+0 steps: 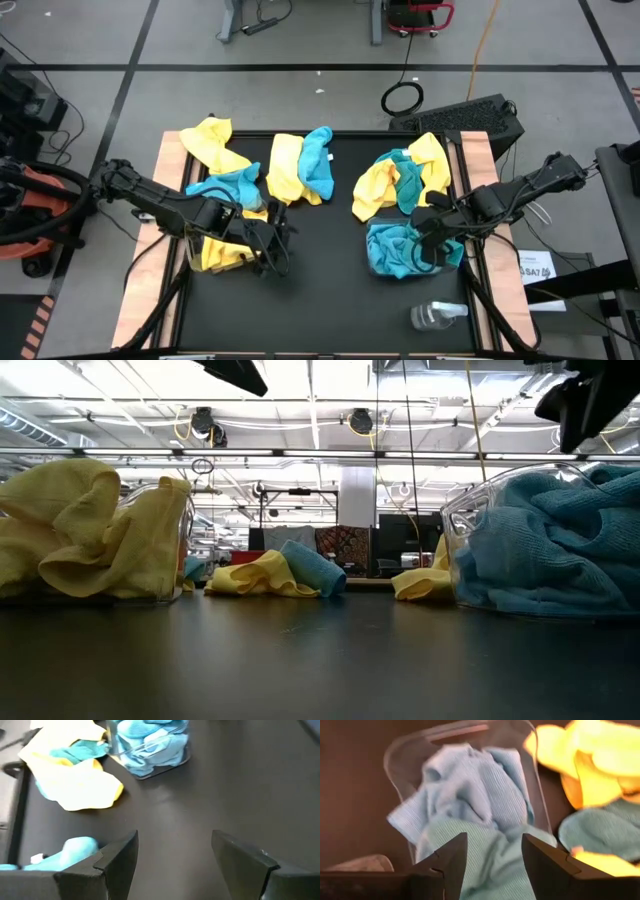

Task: Sort microfiber towel by color & place in baskets
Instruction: Put the blue microfiber towel into the right transparent bin

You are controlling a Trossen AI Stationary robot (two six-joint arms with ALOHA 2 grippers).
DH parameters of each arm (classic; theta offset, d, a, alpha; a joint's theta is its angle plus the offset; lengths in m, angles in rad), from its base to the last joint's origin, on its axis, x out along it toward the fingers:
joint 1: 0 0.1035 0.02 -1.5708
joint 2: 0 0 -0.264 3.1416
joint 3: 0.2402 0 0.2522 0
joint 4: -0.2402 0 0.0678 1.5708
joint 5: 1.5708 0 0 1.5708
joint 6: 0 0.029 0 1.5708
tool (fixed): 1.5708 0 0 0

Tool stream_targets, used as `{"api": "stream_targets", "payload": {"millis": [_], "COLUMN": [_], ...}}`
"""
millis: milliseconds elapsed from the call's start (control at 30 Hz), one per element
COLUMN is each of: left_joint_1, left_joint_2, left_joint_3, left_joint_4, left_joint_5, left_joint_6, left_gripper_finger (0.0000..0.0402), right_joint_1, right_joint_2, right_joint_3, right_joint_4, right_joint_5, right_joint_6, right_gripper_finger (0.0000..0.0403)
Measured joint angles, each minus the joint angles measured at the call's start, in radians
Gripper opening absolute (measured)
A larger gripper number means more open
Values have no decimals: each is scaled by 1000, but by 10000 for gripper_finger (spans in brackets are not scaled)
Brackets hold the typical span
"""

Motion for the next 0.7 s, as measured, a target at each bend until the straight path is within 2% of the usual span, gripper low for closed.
{"api": "stream_targets", "payload": {"millis": [167,333,500,700], "left_joint_1": [11,67,168,320], "left_joint_2": [0,0,28,122], "left_joint_3": [0,0,0,1], "left_joint_4": [6,32,56,78], "left_joint_5": [-53,-64,-75,-57], "left_joint_6": [33,85,176,262], "left_gripper_finger": [259,259,259,259], "right_joint_1": [0,1,11,11], "right_joint_2": [0,0,0,5], "right_joint_3": [0,0,-1,-1], "right_joint_4": [112,220,343,489], "right_joint_5": [0,10,46,46], "right_joint_6": [-59,-134,-256,-345], "right_gripper_finger": [180,180,180,180]}}
